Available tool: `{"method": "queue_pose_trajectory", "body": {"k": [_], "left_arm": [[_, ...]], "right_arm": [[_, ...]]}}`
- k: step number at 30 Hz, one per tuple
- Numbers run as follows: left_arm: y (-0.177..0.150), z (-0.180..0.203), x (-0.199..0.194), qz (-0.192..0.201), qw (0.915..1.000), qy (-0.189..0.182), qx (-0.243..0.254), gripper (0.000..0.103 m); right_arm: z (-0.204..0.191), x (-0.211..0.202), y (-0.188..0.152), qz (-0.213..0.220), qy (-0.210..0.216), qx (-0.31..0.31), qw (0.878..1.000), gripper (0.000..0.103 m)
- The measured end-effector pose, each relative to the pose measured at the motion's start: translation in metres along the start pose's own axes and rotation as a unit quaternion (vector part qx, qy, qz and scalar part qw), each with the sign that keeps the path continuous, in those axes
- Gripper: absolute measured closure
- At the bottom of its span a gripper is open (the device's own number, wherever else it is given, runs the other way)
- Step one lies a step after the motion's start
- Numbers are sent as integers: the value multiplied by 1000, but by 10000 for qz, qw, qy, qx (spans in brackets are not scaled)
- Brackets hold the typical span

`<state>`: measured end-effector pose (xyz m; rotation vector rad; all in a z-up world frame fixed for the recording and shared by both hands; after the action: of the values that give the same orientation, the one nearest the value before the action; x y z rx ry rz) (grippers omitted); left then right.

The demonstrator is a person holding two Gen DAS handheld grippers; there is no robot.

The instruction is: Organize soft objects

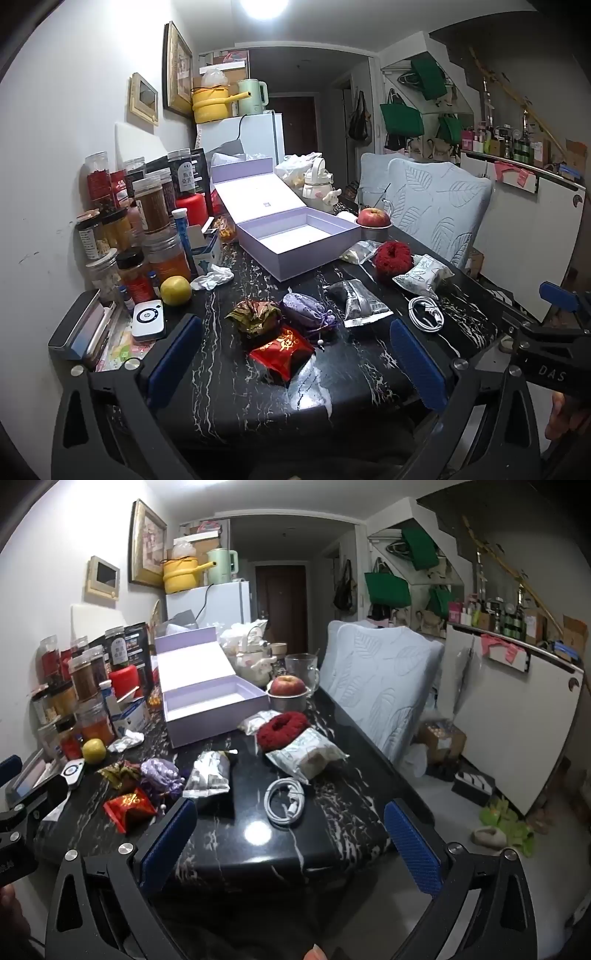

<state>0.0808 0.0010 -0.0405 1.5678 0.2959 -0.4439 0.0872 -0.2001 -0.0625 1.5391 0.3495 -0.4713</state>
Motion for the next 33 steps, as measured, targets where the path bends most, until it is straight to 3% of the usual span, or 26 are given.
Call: {"method": "queue_pose_trajectory", "body": {"k": [33], "left_arm": [[-10,-3,0,-69,9999,-97,-44,0]], "right_arm": [[-10,-7,4,92,115,-109,9998,0]]}}
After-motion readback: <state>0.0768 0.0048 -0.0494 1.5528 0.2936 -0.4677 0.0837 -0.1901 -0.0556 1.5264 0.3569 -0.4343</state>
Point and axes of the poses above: each gripper's, at about its wrist camera, not at the fingertips, and x roughly the way its jaws point, z to its right, y to its top, the point moved 9 cm from there along x, roughly the way its jaws point, and after that the axes turned 5 degrees about -y, right-handed, at the moved point
